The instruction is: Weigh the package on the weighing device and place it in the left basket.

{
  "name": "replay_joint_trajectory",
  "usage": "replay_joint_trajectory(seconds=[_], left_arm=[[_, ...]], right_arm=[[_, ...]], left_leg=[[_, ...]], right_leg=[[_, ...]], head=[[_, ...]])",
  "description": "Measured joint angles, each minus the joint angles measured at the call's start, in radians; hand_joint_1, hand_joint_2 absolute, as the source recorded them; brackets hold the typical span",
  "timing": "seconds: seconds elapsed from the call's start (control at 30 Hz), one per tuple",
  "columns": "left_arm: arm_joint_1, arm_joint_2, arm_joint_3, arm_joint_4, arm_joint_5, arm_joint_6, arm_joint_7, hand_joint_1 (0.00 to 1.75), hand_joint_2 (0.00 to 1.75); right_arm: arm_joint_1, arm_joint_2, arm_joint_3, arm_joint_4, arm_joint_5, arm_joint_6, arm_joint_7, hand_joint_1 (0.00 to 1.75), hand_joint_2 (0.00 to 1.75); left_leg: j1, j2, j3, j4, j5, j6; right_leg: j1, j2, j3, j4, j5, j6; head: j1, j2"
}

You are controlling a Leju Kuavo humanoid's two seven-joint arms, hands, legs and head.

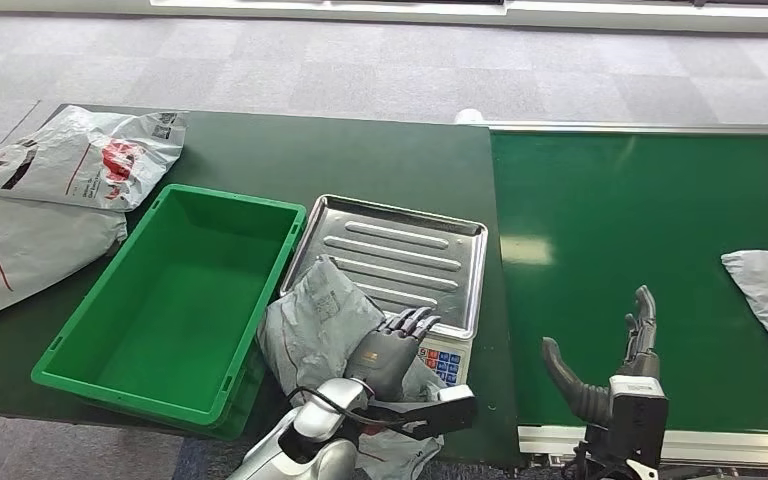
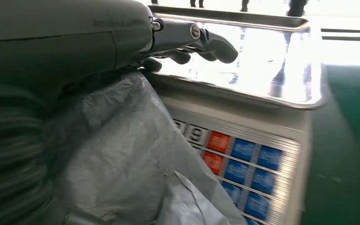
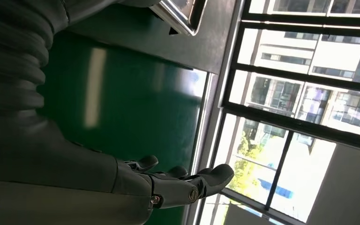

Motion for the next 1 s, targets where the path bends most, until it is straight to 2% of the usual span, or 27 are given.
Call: replay_joint_trajectory(seconds=[0.07, 0.13, 0.2, 0.3, 0.37, 0.57, 0.7, 0.8, 0.87, 1.0], left_arm=[[0.039, 0.005, 0.038, -0.038, -0.097, 0.035, 0.034, 0.00, 1.75], [0.081, 0.007, 0.084, -0.096, -0.143, 0.065, 0.024, 0.00, 1.75], [0.116, 0.007, 0.129, -0.173, -0.123, 0.108, -0.035, 0.00, 1.75], [0.167, 0.015, 0.178, -0.356, 0.036, 0.258, -0.211, 0.00, 1.75], [0.194, 0.028, 0.200, -0.494, 0.119, 0.336, -0.288, 0.00, 1.75], [0.289, 0.064, 0.241, -0.747, 0.174, 0.383, -0.330, 0.00, 1.75], [0.321, 0.082, 0.247, -0.833, 0.186, 0.362, -0.330, 0.00, 1.75], [0.338, 0.092, 0.247, -0.871, 0.169, 0.316, -0.296, 0.00, 1.75], [0.350, 0.099, 0.247, -0.886, 0.143, 0.246, -0.242, 0.00, 1.75], [0.376, 0.111, 0.250, -0.882, 0.057, 0.012, -0.108, 0.00, 1.75]], right_arm=[[0.031, 0.011, -0.021, -0.039, 0.031, -0.001, 0.003, 0.00, 1.75], [0.060, 0.026, -0.041, -0.074, 0.062, -0.001, 0.009, 0.00, 1.75], [0.086, 0.048, -0.063, -0.105, 0.087, -0.001, 0.012, 0.00, 1.75], [0.122, 0.098, -0.102, -0.154, 0.135, 0.001, 0.013, 0.00, 1.75], [0.141, 0.135, -0.127, -0.189, 0.169, 0.007, 0.023, 0.00, 1.75], [0.175, 0.212, -0.194, -0.262, 0.212, 0.048, 0.045, 0.00, 1.75], [0.183, 0.252, -0.235, -0.292, 0.221, 0.109, 0.036, 0.00, 1.75], [0.183, 0.281, -0.270, -0.306, 0.223, 0.149, 0.021, 0.00, 1.75], [0.183, 0.295, -0.290, -0.314, 0.226, 0.164, 0.016, 0.00, 1.75], [0.178, 0.315, -0.323, -0.325, 0.236, 0.196, 0.014, 0.00, 1.75]], left_leg=[[0.000, 0.001, 0.000, 0.000, 0.000, 0.000], [0.000, 0.001, 0.000, 0.000, 0.000, 0.000], [0.001, 0.001, 0.000, 0.000, 0.000, 0.000], [0.001, 0.000, -0.001, -0.001, 0.000, -0.001], [0.001, 0.000, 0.000, -0.001, 0.000, -0.001], [0.001, 0.000, 0.000, -0.001, 0.000, -0.001], [0.001, 0.000, 0.000, -0.001, 0.000, 0.000], [0.001, 0.000, 0.001, -0.001, 0.000, 0.000], [0.001, 0.000, 0.001, -0.001, 0.000, 0.000], [0.001, 0.000, 0.001, -0.001, 0.000, 0.000]], right_leg=[[0.000, 0.001, -0.001, 0.000, 0.000, 0.000], [0.001, 0.001, -0.001, 0.000, 0.000, 0.000], [0.001, 0.001, -0.001, 0.001, 0.000, 0.000], [0.001, 0.001, -0.001, 0.001, -0.001, -0.001], [0.001, 0.001, -0.001, 0.001, -0.001, -0.001], [0.001, -0.001, 0.000, 0.001, -0.002, -0.002], [0.001, -0.001, 0.000, 0.001, -0.002, -0.002], [0.001, -0.001, 0.000, 0.001, -0.002, -0.002], [0.001, -0.001, 0.001, 0.001, -0.002, -0.002], [0.001, 0.000, 0.000, 0.001, -0.002, -0.002]], head=[[0.000, 0.000], [0.000, 0.000], [0.000, 0.000], [0.000, 0.000], [0.000, 0.000], [0.000, 0.000], [0.000, 0.000], [0.000, 0.000], [0.000, 0.000], [0.000, 0.000]])
